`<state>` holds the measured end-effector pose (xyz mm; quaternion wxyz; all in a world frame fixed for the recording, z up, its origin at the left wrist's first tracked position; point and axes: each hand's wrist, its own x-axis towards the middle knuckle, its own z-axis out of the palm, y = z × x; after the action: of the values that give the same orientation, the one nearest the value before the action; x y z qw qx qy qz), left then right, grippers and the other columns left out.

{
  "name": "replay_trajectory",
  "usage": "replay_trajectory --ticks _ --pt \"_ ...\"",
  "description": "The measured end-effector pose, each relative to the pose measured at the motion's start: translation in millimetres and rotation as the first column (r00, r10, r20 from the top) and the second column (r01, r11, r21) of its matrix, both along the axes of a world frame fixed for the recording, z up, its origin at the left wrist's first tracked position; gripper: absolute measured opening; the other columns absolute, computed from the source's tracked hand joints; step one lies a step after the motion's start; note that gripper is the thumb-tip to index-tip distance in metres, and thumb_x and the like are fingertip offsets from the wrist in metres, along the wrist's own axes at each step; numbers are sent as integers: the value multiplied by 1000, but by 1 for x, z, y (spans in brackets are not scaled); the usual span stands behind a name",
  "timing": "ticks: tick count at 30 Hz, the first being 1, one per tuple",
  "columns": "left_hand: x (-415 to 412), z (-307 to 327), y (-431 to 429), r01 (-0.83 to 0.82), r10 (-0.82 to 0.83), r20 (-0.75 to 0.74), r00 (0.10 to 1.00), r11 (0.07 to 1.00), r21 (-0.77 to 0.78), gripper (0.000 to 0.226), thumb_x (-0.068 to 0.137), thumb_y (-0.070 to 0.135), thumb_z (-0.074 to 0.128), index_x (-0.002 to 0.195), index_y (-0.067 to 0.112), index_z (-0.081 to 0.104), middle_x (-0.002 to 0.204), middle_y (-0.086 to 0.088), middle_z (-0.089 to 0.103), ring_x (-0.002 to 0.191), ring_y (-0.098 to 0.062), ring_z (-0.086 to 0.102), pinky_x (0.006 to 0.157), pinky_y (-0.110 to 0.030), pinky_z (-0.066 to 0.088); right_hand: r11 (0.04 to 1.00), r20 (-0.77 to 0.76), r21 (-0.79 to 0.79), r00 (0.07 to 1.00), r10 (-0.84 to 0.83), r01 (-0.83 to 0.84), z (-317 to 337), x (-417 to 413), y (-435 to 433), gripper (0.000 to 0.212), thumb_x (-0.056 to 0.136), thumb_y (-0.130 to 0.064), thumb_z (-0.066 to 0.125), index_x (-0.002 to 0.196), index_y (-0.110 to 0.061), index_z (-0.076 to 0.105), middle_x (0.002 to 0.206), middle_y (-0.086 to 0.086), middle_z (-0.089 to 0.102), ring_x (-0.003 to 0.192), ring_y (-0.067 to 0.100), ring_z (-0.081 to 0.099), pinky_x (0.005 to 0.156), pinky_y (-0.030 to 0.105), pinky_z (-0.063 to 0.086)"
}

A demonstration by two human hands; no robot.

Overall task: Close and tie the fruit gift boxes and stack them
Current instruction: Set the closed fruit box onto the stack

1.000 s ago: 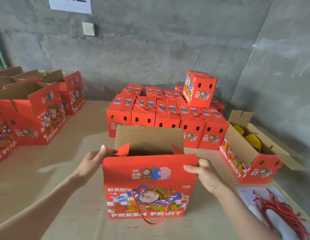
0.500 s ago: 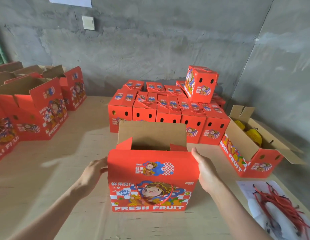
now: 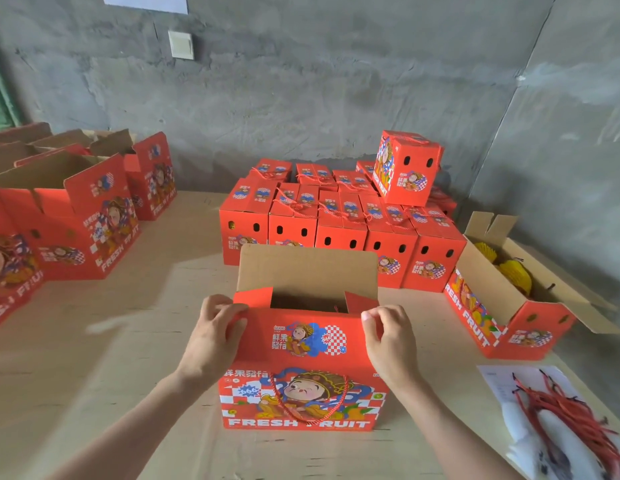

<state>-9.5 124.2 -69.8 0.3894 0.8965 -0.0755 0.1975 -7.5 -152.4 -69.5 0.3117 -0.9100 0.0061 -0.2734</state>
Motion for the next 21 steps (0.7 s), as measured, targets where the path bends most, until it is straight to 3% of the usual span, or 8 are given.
replay_trajectory --ticks 1,3,5,7,10,12,16,21 --pt "1 2 3 60 -57 -44 997 995 75 59 89 55 51 117 4 59 120 -6 45 105 -19 47 94 -46 47 997 18 -77 1000 15 -13 -2 -1 1 24 92 -26 61 94 -2 67 94 9 61 90 25 58 72 31 48" --pt "6 3 10 149 -101 -158 982 931 334 110 61 94 30 130 11 47 128 0 42 118 -18 38 107 -40 31 969 31 -247 999 40 -32 -2 -3 1 42 91 -47 51 97 -9 69 93 5 61 91 23 56 76 37 48" --pt "8 5 11 188 -66 -209 976 740 645 125 44 101 27 142 23 29 130 3 35 124 -19 28 113 -40 14 917 5 -393 997 76 -68 -1 -3 1 60 87 -62 37 98 -11 68 93 3 61 93 24 55 83 39 46" --pt "12 3 5 175 -68 -170 983 630 757 121 47 93 45 146 27 20 127 1 33 122 -21 28 113 -40 12 880 -125 -449 986 109 -154 1 -2 0 79 82 -77 26 108 -12 62 103 1 57 99 22 53 91 39 41" --pt "16 -1 -2 144 -117 -88 989 659 738 113 49 80 64 140 20 33 125 -2 39 118 -22 35 110 -39 24 799 -290 -516 941 175 -308 3 0 -8 110 62 -97 13 130 -16 46 118 -2 46 109 16 44 101 35 29" --pt "17 -2 0 177 -139 -112 984 688 704 111 51 80 65 139 20 32 128 0 35 119 -18 32 108 -34 25 734 -325 -566 920 221 -376 2 0 -13 120 55 -101 17 137 -16 38 121 -2 42 111 16 42 103 34 27" --pt "21 -2 0 210 -139 -158 978 685 698 112 52 83 61 140 22 25 130 4 29 119 -14 26 107 -30 24 722 -293 -598 933 208 -349 -1 4 -13 114 50 -100 35 130 -18 41 115 -4 44 107 16 40 99 33 30" --pt "22 -3 3 240 -161 -178 971 698 675 112 52 80 63 140 22 26 127 4 30 116 -14 26 106 -31 27 725 -305 -585 927 219 -364 0 7 -13 114 49 -101 32 129 -21 40 114 -4 45 104 14 41 98 31 32"
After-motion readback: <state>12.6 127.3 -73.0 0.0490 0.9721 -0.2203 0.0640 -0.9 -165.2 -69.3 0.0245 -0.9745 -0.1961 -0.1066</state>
